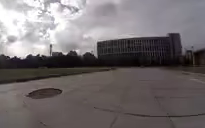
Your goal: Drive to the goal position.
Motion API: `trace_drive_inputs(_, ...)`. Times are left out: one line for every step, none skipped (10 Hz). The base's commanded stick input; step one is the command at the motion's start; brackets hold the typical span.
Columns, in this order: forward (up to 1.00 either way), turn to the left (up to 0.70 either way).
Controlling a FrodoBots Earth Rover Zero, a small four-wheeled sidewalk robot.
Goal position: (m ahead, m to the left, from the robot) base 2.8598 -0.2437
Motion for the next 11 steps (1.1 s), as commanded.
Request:
trace_drive_inputs(0.7, 0.0)
trace_drive_inputs(0.7, 0.0)
trace_drive_inputs(0.7, 0.0)
trace_drive_inputs(0.7, 0.0)
trace_drive_inputs(0.7, 0.0)
trace_drive_inputs(0.68, 0.0)
trace_drive_inputs(0.65, 0.0)
trace_drive_inputs(0.62, 0.0)
trace_drive_inputs(0.55, 0.0)
trace_drive_inputs(0.51, 0.0)
trace_drive_inputs(0.57, 0.0)
